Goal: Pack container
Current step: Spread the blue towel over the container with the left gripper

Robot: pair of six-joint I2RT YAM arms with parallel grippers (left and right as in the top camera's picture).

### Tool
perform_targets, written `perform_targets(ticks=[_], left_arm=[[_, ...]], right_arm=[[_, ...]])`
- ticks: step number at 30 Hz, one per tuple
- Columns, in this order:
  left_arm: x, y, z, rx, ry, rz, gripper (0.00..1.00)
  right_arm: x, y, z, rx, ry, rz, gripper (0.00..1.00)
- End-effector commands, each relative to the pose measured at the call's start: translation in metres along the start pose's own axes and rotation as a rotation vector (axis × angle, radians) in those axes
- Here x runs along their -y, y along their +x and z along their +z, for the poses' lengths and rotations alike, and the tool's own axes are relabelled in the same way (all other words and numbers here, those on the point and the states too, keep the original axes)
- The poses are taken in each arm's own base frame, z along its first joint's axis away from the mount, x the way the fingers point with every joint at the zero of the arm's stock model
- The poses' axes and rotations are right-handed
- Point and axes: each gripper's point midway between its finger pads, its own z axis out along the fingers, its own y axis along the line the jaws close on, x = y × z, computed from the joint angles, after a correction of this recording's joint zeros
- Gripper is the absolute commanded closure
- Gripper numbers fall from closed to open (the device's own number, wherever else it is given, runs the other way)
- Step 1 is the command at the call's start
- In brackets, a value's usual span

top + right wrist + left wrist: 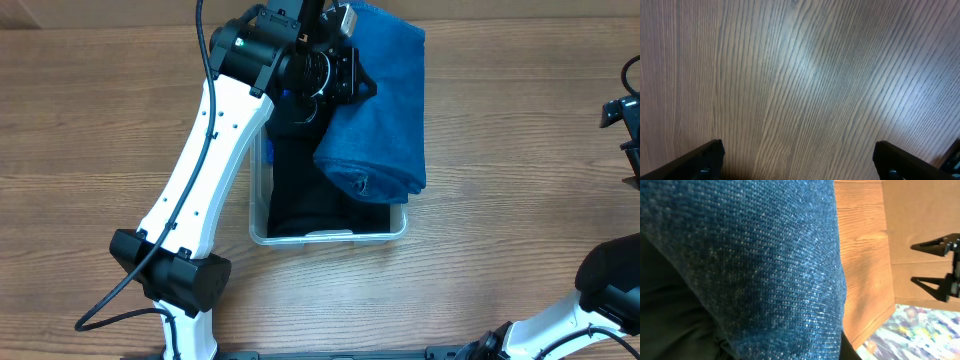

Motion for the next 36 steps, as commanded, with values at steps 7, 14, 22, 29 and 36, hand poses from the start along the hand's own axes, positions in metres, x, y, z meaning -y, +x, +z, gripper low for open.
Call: perform_targets(ticks=[7,14,22,29,36], left_arm=[[-0.010,-0.007,-0.017,0.070,-0.102,-0.004,0.96],[-0.054,0.019,0.026,-0.039,-0.182,-0.128,0.95],[-0.088,0.039,0.049,-0.102,-0.258,-0.166,0.90],[-0.129,0.038,0.024,-0.127,-0.322,-0.225,0.89],[-0.154,0.034,0.009,-0.126,-0.378,-0.213,0.00]], right_arm=[[0.000,0.000,-0.007,0.015,-0.015,0.005,0.00],[0.000,0.000,-0.007,0.015,-0.015,0.005,0.00],[0.000,0.000,-0.007,0.015,-0.015,0.005,0.00],[0.000,0.000,-0.007,0.015,-0.015,0.005,0.00],[0.000,0.000,-0.007,0.015,-0.015,0.005,0.00]])
